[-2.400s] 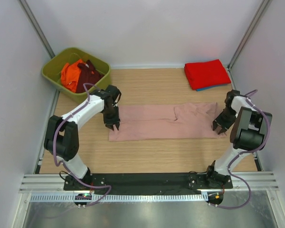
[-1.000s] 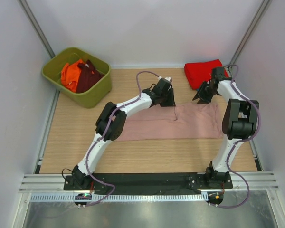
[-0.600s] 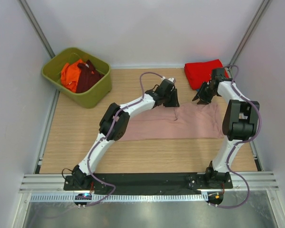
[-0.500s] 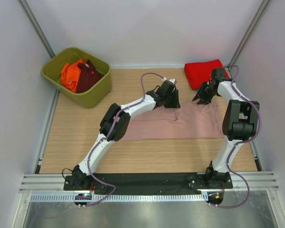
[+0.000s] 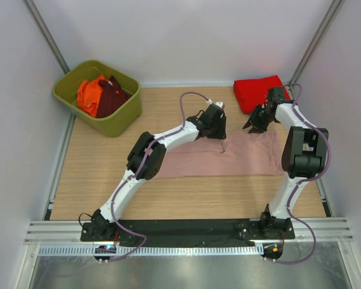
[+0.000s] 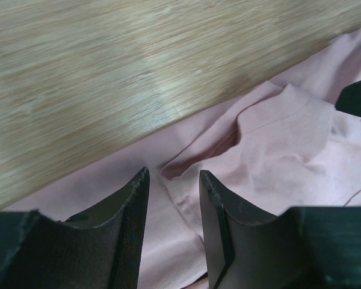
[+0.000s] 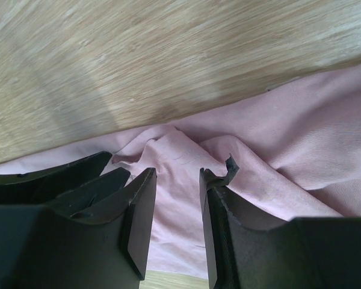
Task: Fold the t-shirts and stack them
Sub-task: Fold the tshirt
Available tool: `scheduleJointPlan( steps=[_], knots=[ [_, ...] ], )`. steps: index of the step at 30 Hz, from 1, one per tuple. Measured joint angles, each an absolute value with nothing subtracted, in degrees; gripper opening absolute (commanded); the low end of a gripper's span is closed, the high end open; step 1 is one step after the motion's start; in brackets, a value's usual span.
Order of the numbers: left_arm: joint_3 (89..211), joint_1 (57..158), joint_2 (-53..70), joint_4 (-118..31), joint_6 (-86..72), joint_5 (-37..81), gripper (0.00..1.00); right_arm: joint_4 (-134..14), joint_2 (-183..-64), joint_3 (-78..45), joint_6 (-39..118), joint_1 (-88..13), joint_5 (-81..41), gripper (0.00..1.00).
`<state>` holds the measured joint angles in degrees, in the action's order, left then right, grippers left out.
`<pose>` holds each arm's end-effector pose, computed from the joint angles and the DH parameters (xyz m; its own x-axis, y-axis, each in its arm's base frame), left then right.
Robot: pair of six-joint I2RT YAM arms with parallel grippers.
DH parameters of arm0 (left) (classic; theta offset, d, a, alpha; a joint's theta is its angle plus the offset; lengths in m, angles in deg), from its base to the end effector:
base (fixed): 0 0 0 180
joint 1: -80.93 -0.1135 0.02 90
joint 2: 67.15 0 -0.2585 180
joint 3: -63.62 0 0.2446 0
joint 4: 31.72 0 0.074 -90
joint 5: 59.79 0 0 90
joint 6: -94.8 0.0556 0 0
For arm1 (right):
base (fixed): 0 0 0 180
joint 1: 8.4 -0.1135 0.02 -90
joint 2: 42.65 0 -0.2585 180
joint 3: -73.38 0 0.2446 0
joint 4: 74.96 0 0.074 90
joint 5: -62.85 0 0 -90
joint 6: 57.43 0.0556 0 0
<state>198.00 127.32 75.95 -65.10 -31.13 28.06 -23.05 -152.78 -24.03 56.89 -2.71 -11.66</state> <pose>0.3879 -0.4103 0.1448 -0.8103 0.0004 -0.5860 0.3301 0.8266 -0.4558 0.4017 -0.0251 0.1871 -0.8269 0.4812 -0.2911 0.3536 0.8473 0.3964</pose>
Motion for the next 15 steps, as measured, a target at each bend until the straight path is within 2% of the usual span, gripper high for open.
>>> scheduleJointPlan(
  steps=[7, 15],
  knots=[
    [198.0, 127.4, 75.9, -66.0, -30.7, 29.3, 0.39, -23.0, -152.8, -23.8, 56.9, -2.7, -11.7, 0.41],
    [200.5, 127.4, 76.0, -67.4, -30.9, 27.4, 0.27, -23.0, -152.8, -23.8, 56.7, -2.6, -11.8, 0.42]
  ],
)
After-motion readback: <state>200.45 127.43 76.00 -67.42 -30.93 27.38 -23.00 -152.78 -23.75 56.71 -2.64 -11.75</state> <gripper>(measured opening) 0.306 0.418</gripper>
